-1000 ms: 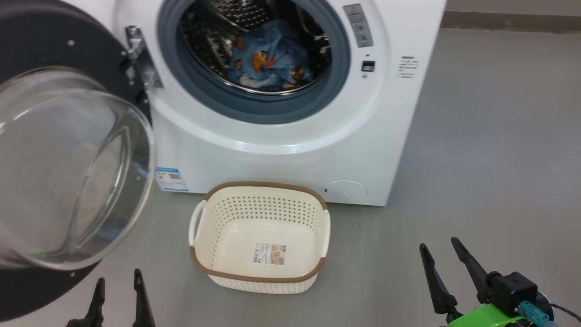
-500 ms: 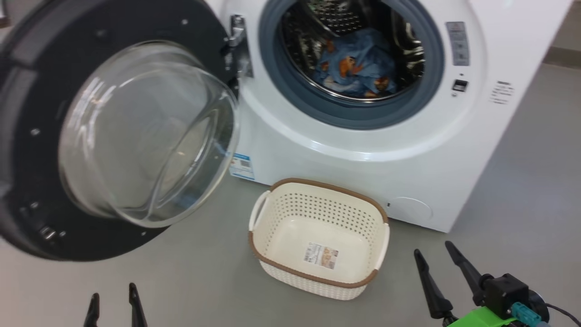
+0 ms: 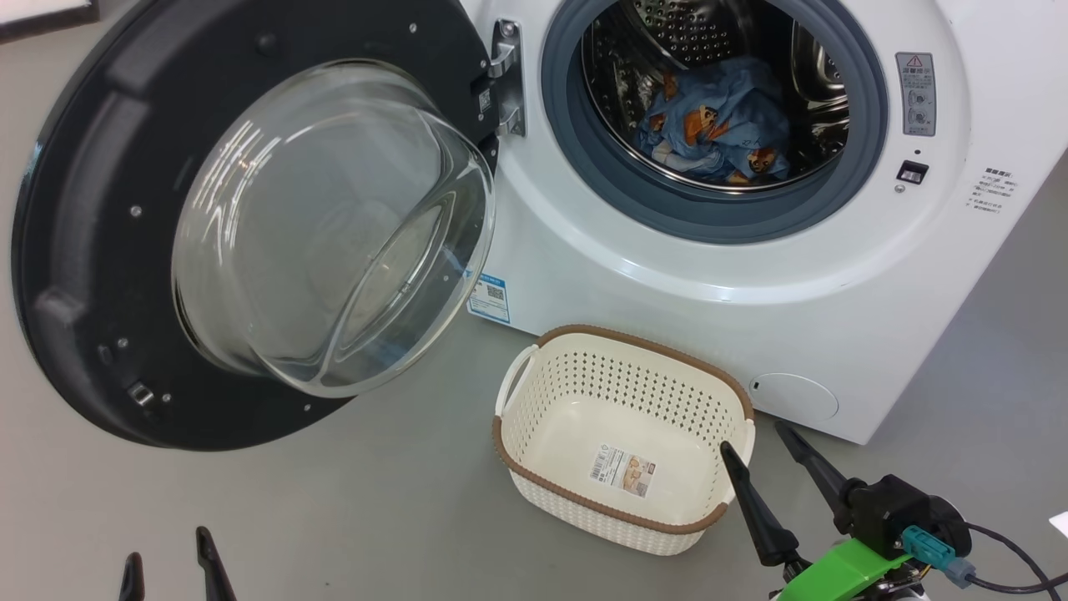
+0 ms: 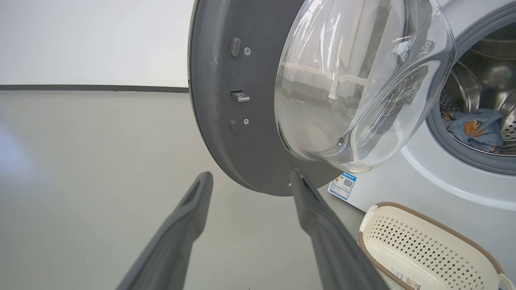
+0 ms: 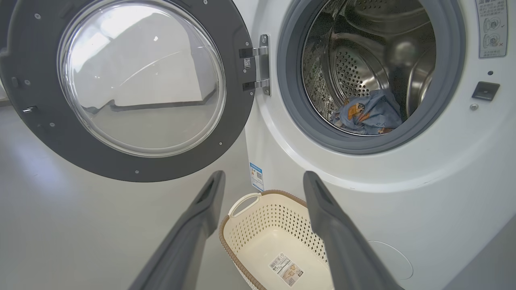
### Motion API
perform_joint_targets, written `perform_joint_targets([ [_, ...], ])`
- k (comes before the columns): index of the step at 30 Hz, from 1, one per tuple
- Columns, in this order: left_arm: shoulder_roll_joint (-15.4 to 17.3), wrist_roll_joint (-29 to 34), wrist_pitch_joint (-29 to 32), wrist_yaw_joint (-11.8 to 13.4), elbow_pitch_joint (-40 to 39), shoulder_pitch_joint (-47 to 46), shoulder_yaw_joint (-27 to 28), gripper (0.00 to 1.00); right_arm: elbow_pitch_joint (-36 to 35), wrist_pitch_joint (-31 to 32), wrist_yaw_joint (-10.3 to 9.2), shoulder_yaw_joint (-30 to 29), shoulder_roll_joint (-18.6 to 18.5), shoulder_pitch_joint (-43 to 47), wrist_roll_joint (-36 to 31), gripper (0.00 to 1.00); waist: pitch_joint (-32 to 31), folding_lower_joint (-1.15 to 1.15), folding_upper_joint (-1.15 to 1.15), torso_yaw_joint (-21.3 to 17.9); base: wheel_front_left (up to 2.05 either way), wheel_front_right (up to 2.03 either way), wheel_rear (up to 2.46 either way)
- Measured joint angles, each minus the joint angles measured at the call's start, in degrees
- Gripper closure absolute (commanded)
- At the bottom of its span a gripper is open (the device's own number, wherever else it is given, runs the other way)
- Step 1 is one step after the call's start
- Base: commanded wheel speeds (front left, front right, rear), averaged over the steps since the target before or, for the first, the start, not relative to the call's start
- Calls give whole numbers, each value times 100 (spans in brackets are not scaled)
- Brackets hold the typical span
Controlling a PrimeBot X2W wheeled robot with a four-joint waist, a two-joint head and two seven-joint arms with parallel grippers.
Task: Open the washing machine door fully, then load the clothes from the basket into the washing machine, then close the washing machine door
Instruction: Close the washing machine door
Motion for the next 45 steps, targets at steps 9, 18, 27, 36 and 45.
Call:
perform_joint_targets([
  [9, -2, -266, 0, 46, -57, 5, 49, 100, 10, 0, 0, 37, -3, 0, 21, 0, -11, 0, 0, -9, 0, 0, 0],
  [18, -11, -2142, 0, -234, -407, -51, 903, 100, -3, 0, -1, 3, 12, 5, 20, 0, 123, 0, 0, 50, 0, 0, 0],
  [27, -29, -4785, 23, -1418, 158, -1259, 2406, 100, 1, 0, 0, 34, -124, -5, -3, 0, 515, 0, 0, 127, 0, 0, 0],
  [36, 779, -6281, 1048, -1634, 1644, -2710, 2956, 100, 11, 0, 0, 41, -248, -252, -23, 0, 896, 0, 0, 201, 0, 0, 0],
  [45, 1359, -7158, 1953, -1727, 3154, -3841, 3183, 100, -45, 0, -1, -178, -293, -136, -41, 0, 1061, 0, 0, 189, 0, 0, 0],
])
